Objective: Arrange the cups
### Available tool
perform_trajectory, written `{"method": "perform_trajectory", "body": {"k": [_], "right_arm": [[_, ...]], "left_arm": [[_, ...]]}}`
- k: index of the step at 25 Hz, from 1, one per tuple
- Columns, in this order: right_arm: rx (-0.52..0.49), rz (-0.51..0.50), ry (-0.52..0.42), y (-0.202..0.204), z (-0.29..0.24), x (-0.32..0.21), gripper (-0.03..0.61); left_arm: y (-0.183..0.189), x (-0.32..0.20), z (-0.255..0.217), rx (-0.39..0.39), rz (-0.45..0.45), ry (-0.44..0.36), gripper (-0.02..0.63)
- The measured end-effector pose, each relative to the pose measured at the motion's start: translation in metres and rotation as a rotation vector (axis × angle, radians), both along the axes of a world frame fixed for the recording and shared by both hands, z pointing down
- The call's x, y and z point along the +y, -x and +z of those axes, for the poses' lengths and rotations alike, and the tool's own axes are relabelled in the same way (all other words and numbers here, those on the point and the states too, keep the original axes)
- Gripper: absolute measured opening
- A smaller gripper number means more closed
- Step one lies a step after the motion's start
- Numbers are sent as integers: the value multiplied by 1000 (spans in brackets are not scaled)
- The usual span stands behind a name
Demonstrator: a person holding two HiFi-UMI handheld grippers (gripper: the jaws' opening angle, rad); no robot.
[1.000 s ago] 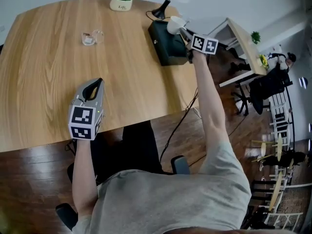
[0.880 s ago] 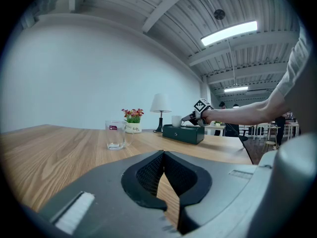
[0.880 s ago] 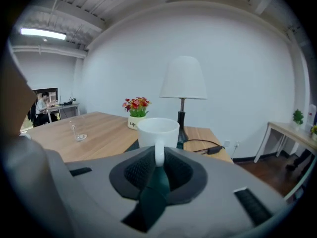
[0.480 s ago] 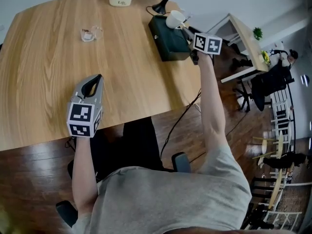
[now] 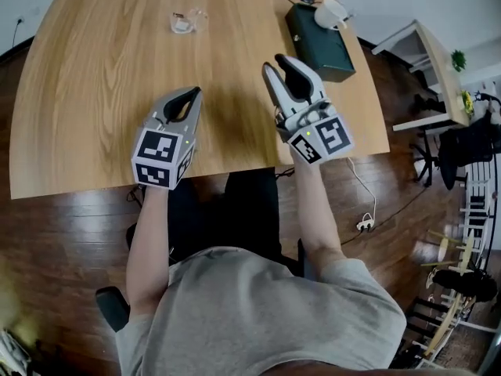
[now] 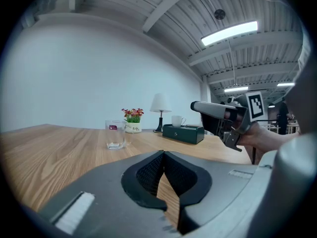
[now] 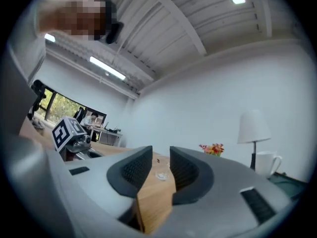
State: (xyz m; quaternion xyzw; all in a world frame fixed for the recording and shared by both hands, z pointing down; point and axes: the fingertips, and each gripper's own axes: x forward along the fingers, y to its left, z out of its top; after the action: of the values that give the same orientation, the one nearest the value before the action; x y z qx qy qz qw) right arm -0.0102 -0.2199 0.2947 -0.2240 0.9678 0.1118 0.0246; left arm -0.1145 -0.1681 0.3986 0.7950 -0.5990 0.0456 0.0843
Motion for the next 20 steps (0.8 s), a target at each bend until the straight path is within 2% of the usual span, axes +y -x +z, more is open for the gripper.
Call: {"method": "perform_trajectory", "body": {"k": [2,4,8,12,20], "right_arm": [[19,-3,-80,16,8,20,107],[51,-18,-107,26,18,37,107],[121,-14,-69,28,40,48,107],[185,-31,-52,30,52,44,107],[206,-48,-7,39,62,47,107]], "left_arm": [[0,1,1,2,-1,1,11],[-1,1,2,5,7,8,11],[-4,-2,4,7,42,33,11],[-3,-2,1,16,43,7,11],[4,4,-4,6,34,-12,11]]}}
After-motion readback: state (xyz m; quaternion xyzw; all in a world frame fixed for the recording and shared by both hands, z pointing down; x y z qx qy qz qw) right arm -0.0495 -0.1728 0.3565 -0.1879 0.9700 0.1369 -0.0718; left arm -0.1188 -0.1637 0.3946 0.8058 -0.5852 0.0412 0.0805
